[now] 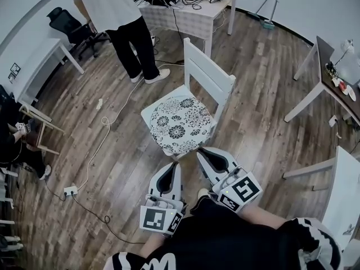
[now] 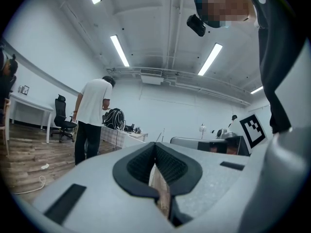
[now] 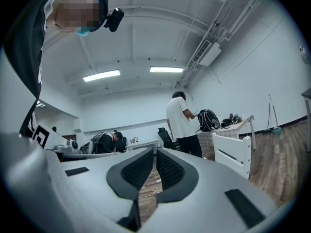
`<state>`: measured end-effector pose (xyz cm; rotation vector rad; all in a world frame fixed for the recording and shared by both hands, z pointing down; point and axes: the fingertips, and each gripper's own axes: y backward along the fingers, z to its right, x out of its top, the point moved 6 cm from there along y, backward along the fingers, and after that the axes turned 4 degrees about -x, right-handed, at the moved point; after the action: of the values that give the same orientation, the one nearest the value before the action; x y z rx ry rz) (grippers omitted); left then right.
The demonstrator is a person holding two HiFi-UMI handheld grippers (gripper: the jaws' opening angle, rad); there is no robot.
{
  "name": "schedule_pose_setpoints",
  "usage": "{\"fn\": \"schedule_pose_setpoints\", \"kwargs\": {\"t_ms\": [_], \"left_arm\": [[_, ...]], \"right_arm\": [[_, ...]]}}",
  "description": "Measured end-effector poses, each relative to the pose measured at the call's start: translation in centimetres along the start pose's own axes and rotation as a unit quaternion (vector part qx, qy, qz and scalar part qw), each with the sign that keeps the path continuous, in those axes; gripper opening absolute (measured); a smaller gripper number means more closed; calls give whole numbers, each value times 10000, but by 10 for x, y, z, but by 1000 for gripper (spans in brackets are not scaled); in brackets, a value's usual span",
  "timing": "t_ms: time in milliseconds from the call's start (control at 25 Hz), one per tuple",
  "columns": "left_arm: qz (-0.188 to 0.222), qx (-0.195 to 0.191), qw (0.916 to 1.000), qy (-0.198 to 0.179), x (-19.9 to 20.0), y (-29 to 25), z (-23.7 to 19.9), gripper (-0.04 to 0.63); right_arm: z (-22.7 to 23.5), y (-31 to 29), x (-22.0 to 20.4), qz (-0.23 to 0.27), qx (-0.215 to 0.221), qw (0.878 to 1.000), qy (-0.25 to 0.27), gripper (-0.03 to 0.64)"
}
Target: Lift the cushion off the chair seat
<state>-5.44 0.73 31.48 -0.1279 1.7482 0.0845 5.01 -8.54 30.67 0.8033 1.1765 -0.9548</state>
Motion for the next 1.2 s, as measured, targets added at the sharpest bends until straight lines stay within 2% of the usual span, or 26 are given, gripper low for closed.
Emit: {"fn": "schedule_pose_setpoints", "kwargs": {"t_ms": [320,760,1200], "left_arm": [[63,99,9999,-19,0,-28,1,2],[-203,281,9993,157,-15,-28,-12,2],[-254,18,9992,305,-20,-67,-55,2]], "right_arm": [[29,-15,5,-5,106,9999,14,35],[38,-39,-10,-210,201,9995,-96,35],[60,-82,-16,-394,-40,9992,103,35]]}}
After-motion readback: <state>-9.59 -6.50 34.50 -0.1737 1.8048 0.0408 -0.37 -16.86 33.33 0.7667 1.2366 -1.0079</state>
